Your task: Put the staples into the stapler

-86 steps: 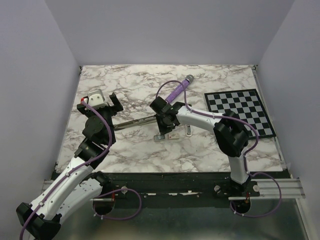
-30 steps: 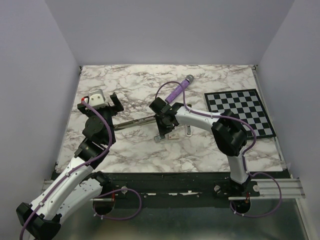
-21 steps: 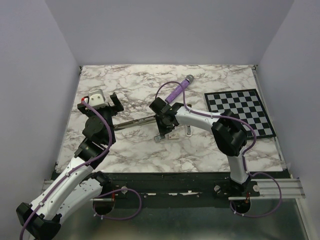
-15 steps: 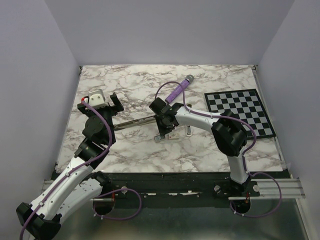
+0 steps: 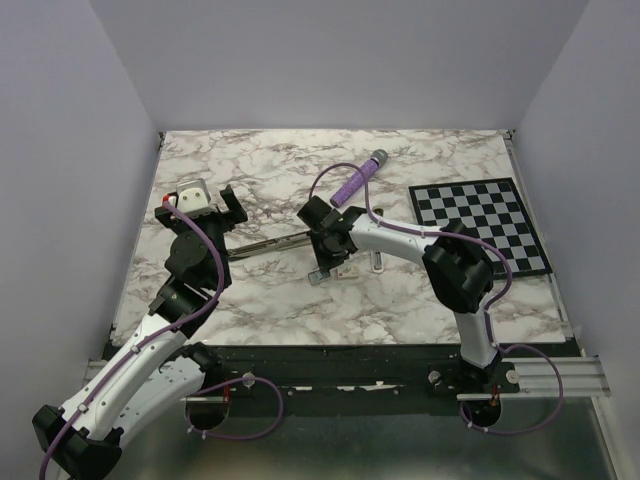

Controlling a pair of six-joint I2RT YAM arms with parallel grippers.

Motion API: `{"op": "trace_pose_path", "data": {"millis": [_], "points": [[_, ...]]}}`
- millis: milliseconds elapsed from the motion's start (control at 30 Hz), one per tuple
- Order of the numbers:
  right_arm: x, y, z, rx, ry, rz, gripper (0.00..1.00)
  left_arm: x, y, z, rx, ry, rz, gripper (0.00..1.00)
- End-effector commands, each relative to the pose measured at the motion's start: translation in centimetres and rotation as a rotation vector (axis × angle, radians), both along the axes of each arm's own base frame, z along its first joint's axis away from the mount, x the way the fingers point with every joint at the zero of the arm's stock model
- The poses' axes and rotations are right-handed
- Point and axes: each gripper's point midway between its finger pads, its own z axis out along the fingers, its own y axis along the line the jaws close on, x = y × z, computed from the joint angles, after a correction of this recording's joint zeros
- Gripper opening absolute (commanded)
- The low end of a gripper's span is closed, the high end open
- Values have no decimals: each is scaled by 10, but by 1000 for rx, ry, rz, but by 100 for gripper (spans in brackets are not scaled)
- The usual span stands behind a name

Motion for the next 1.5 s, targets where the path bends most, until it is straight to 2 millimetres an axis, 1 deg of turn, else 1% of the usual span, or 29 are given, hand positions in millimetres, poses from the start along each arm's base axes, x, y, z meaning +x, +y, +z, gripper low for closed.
{"op": "trace_pose_path", "data": {"millis": [0,133,267,467,600,733,767,900,1033,1067,1200,1300,1467], "points": [[-22,-29,-19,-132,58,8,23,0,-1,3,-19,-21,-12,99],[-22,-27,-15,-118,54,11,23,0,-2,3,-19,-20,-14,99],[-25,-25,-20,-124,71,24,24,0,-1,2,-18,-19,-13,99],[-26,-22,-22,-124,80,34,30,1,-2,2,-19,-20,-16,99],[-27,-18,-23,-120,83,50,31,0,-2,3,-19,-20,-16,99],[-27,-17,-22,-124,78,56,30,0,-2,3,-19,-20,-16,99],[-27,-17,-21,-126,76,57,28,0,-2,3,-20,-21,-16,99],[-23,-17,-14,-119,51,52,24,0,-2,3,-19,-20,-16,99],[-19,-14,-1,-95,25,52,22,0,-2,4,-21,-22,-17,99],[-18,-12,6,-81,13,53,22,0,-2,4,-23,-24,-18,99],[-13,-7,21,-52,-16,53,21,0,-2,3,-19,-20,-17,99],[-12,-6,28,-36,-28,54,20,0,-2,2,-17,-18,-17,99],[-11,-5,31,-21,-42,52,20,1,-2,2,-19,-18,-16,99]]}}
